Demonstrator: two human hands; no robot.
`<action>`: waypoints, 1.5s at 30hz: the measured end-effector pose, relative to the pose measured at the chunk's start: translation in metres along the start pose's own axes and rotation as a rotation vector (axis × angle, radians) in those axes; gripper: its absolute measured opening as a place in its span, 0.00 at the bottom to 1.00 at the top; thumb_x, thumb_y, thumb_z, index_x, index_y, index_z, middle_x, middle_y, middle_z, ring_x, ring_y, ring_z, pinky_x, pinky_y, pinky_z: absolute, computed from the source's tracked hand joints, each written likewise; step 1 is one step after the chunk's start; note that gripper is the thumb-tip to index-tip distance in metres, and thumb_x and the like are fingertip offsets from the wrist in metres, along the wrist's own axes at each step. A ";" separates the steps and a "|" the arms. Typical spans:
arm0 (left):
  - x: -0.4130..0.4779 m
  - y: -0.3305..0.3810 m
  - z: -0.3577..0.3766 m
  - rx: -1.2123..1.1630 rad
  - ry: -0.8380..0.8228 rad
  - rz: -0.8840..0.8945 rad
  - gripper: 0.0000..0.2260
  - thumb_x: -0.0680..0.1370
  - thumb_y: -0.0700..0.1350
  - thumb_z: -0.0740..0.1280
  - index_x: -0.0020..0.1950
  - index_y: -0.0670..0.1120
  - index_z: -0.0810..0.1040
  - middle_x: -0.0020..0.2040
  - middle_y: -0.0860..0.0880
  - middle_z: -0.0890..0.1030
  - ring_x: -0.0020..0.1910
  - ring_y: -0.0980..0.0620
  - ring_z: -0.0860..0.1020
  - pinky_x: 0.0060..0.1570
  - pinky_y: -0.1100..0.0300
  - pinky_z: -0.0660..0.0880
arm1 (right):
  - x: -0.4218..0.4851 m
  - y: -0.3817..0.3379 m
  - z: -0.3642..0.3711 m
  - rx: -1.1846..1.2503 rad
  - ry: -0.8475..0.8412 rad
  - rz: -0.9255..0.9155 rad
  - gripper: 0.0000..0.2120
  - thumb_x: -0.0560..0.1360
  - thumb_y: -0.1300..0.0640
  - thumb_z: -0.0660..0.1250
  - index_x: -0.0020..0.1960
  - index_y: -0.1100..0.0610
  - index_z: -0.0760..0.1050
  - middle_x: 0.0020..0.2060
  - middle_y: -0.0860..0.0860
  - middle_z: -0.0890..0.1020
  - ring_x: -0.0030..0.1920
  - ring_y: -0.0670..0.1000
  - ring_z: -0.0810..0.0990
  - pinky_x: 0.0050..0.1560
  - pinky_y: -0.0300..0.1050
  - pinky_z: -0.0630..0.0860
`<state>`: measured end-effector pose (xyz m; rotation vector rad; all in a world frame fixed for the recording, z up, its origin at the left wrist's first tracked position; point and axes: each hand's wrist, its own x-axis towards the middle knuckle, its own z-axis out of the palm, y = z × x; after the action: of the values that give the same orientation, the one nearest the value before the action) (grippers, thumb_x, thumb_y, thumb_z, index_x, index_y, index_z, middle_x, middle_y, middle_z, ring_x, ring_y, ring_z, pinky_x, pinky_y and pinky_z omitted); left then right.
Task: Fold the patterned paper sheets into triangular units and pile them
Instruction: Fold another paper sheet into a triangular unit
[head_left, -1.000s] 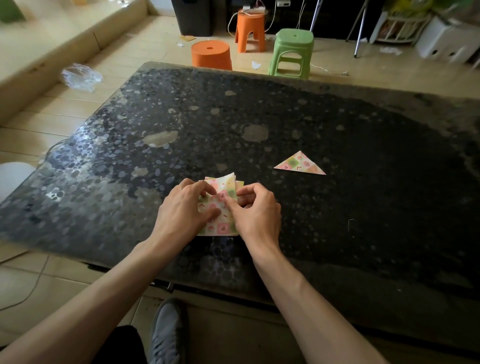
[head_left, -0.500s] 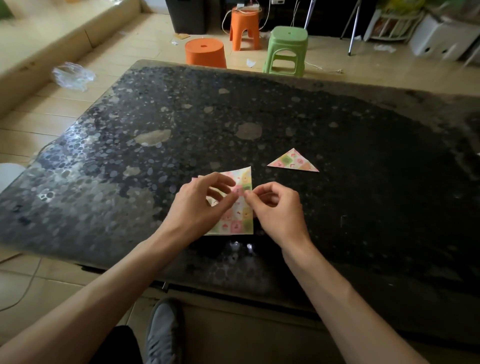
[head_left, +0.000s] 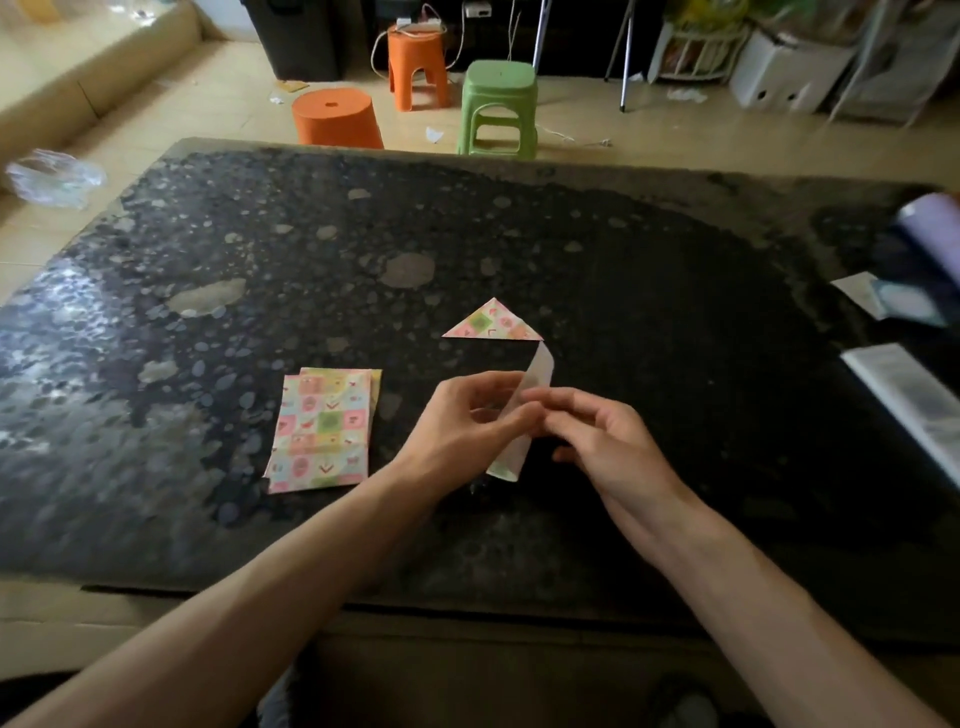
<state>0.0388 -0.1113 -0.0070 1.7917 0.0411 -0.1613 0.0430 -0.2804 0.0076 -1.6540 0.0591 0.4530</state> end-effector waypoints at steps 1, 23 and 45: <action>0.002 0.001 0.002 -0.010 0.006 -0.002 0.14 0.80 0.46 0.72 0.66 0.48 0.82 0.57 0.53 0.86 0.58 0.57 0.83 0.61 0.58 0.79 | -0.002 0.000 -0.003 -0.016 0.025 -0.035 0.11 0.81 0.61 0.68 0.56 0.49 0.85 0.51 0.43 0.87 0.53 0.40 0.84 0.50 0.36 0.79; -0.013 -0.027 -0.026 0.692 0.000 0.209 0.11 0.76 0.52 0.75 0.56 0.61 0.80 0.55 0.63 0.75 0.50 0.64 0.78 0.45 0.72 0.75 | -0.011 0.033 -0.029 -0.296 0.181 -0.086 0.16 0.78 0.60 0.73 0.60 0.43 0.77 0.39 0.49 0.86 0.34 0.49 0.86 0.34 0.34 0.76; -0.012 -0.040 -0.038 0.895 -0.143 0.401 0.17 0.78 0.55 0.71 0.67 0.57 0.81 0.64 0.59 0.76 0.65 0.57 0.71 0.63 0.60 0.72 | -0.017 0.040 -0.043 -0.959 0.075 -0.510 0.12 0.74 0.54 0.76 0.56 0.41 0.84 0.52 0.38 0.72 0.48 0.41 0.76 0.46 0.33 0.76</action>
<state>0.0260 -0.0649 -0.0362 2.6226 -0.5707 -0.0094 0.0264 -0.3317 -0.0212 -2.5158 -0.5980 -0.0059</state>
